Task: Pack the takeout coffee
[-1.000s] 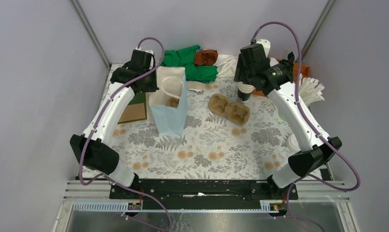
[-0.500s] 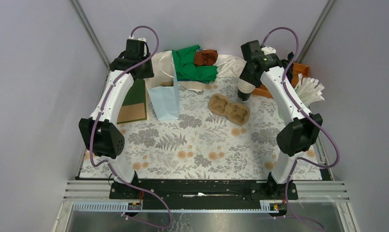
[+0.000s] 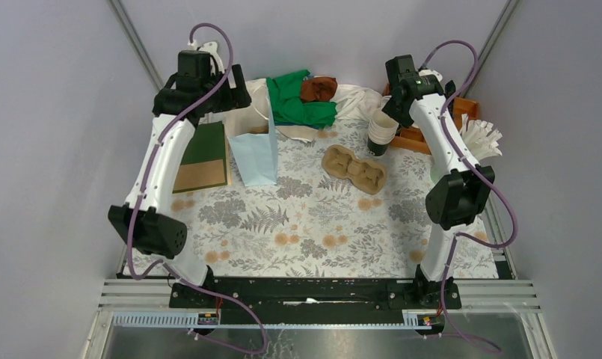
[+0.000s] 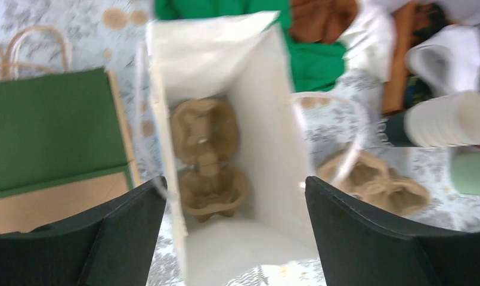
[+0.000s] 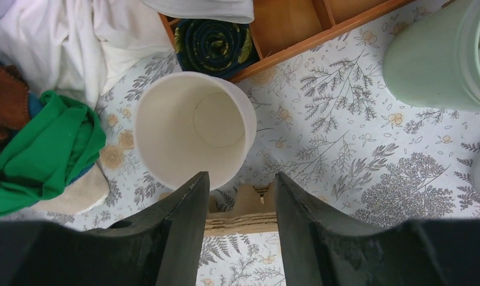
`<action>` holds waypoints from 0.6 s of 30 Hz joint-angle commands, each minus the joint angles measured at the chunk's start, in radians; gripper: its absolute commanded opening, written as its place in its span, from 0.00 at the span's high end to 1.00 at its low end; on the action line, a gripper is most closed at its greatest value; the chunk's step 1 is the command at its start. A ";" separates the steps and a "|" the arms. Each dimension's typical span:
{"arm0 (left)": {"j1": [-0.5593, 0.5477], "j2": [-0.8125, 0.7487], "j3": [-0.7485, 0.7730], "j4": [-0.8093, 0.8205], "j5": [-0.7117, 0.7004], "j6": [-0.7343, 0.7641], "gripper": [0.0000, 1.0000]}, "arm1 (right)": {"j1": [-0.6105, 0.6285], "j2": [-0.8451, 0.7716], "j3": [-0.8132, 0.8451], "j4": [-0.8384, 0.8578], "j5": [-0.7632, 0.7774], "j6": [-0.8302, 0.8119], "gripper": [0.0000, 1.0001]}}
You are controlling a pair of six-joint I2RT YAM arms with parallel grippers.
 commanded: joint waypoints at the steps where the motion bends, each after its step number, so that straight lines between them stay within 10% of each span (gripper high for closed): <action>1: -0.097 -0.094 0.056 0.115 0.121 -0.057 0.11 | -0.021 0.025 0.013 0.031 0.030 0.022 0.49; 18: -0.359 0.256 0.133 0.575 0.315 -0.257 0.30 | -0.039 0.088 -0.038 0.142 -0.005 0.003 0.61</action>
